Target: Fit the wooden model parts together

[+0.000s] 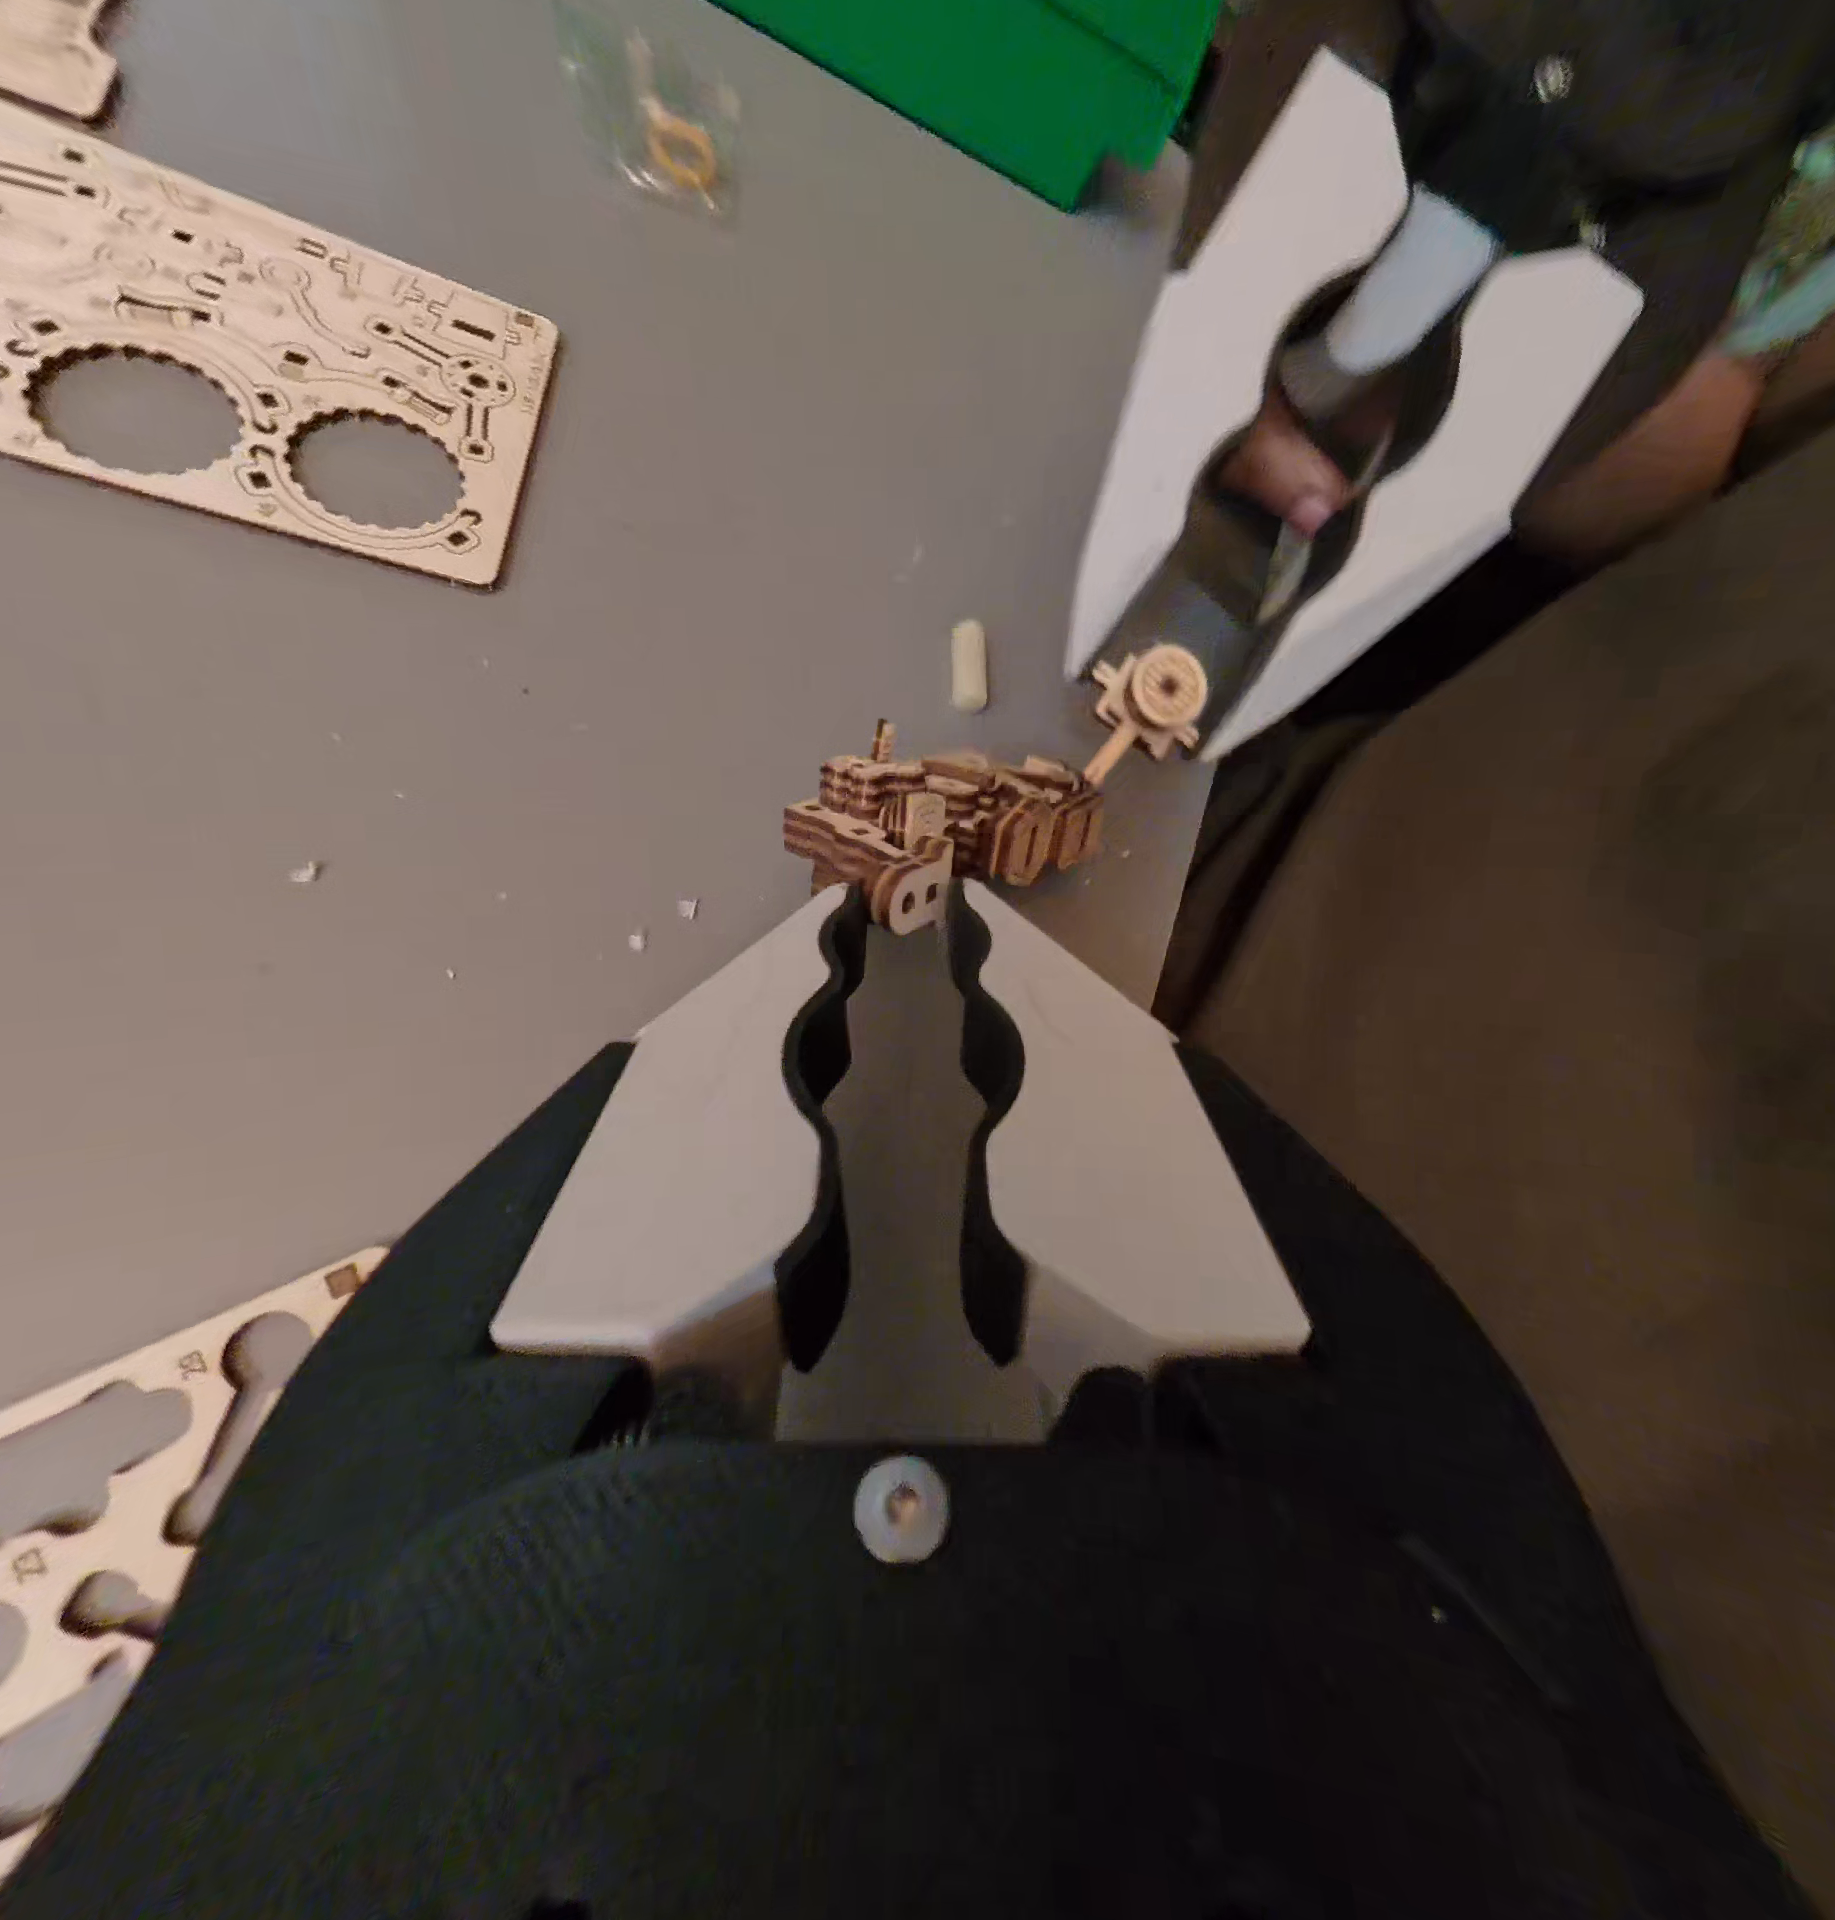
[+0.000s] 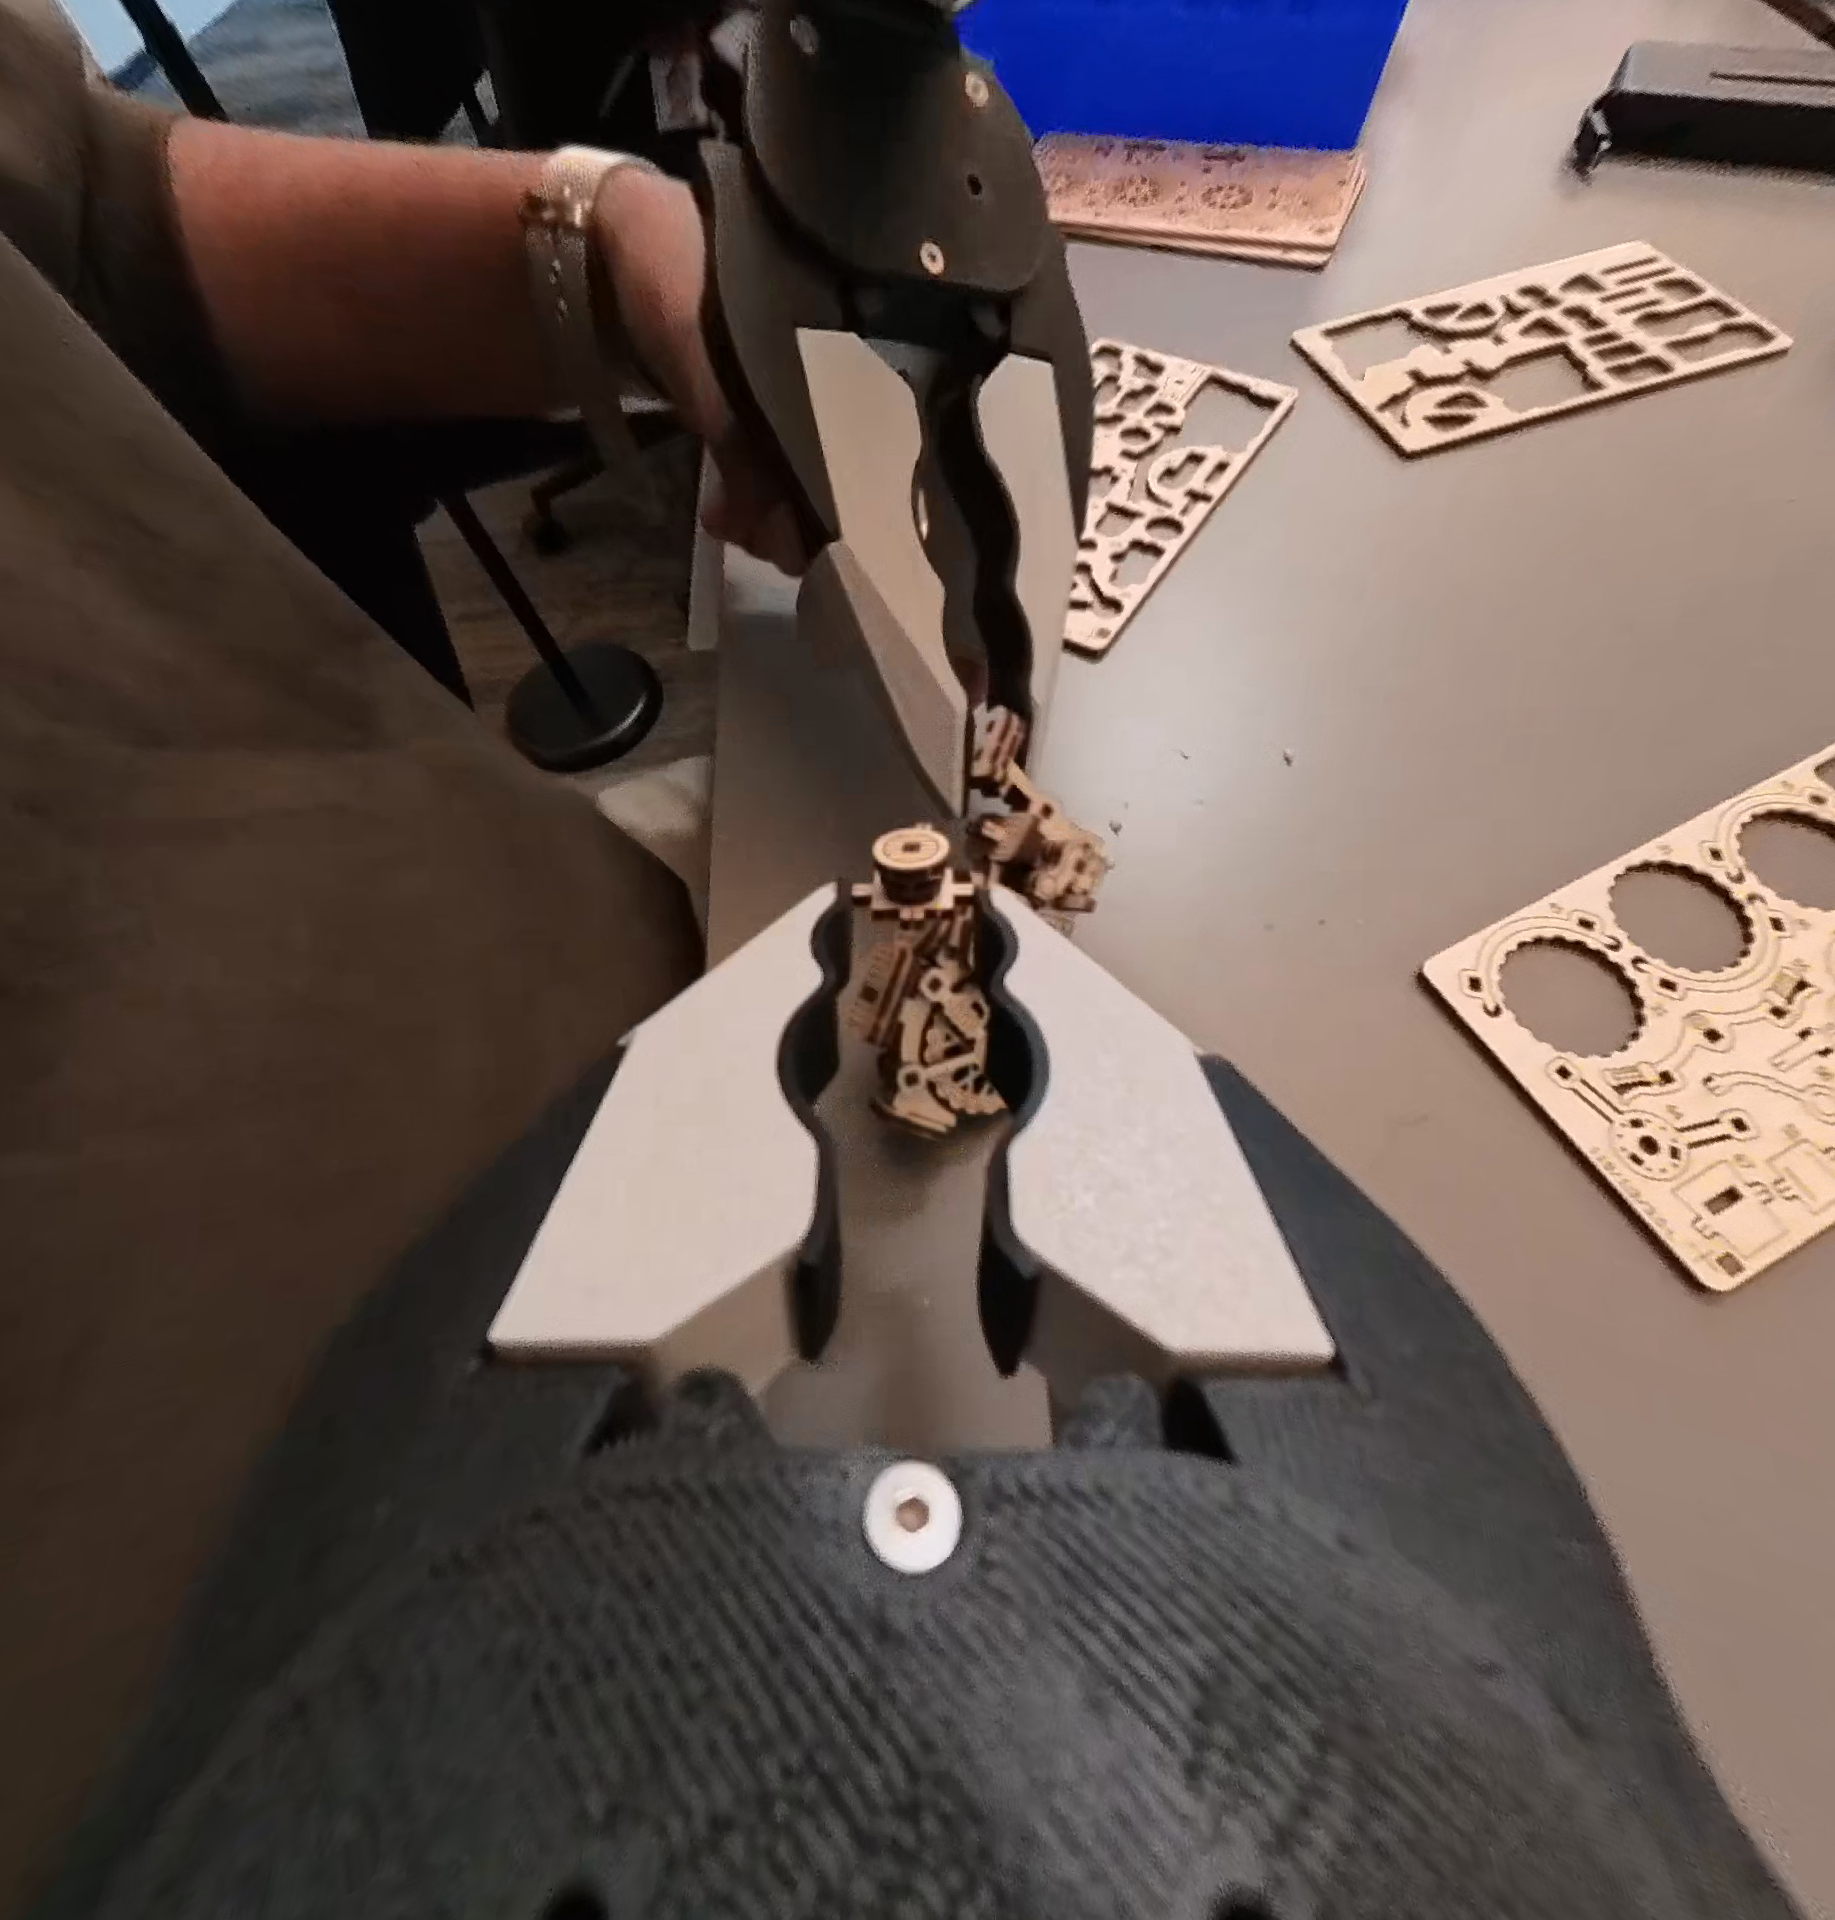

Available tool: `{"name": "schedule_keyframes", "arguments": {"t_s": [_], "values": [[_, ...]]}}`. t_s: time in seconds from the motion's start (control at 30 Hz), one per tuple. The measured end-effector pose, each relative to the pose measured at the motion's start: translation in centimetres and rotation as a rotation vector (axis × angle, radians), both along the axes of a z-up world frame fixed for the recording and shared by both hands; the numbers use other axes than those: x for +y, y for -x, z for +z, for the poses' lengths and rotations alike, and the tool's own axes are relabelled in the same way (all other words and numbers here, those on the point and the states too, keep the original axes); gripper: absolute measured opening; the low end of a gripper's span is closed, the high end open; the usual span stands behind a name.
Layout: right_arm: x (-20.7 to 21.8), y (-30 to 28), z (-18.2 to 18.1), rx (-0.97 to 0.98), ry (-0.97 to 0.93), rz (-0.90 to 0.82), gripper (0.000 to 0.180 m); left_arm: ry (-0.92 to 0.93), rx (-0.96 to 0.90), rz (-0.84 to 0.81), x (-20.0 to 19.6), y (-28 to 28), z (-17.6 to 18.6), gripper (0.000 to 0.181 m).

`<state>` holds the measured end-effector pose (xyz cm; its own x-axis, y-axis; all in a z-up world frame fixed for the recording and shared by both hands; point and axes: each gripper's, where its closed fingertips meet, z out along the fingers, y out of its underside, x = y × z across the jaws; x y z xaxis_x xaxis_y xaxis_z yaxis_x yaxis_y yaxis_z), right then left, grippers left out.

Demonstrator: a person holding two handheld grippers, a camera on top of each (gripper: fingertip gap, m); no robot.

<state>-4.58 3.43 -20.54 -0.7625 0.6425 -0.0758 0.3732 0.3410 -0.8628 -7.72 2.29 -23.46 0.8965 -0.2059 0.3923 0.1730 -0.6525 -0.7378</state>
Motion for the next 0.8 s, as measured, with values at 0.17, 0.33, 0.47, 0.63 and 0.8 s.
{"name": "schedule_keyframes", "arguments": {"t_s": [0.17,0.33,0.47,0.63,0.8], "values": [[-0.2,0.6,-0.5,0.012,-0.057,-0.096,0.020,0.063,-0.099,0.111,0.7,-0.3,0.4,0.012],[-0.2,0.9,-1.0,0.083,-0.200,-0.166,0.021,0.086,-0.174,0.286,1.4,0.5,0.4,0.012],[1.8,1.0,-2.0,0.099,-0.355,-0.231,0.021,0.068,-0.192,0.361,1.3,1.3,0.6,0.012],[7.7,1.8,-1.8,0.096,-0.335,-0.384,0.021,0.046,-0.179,0.424,0.8,3.1,1.0,0.011],[9.6,1.6,-4.7,-0.110,-0.134,-0.401,0.021,0.034,-0.156,0.428,0.7,3.3,1.4,0.010]]}}
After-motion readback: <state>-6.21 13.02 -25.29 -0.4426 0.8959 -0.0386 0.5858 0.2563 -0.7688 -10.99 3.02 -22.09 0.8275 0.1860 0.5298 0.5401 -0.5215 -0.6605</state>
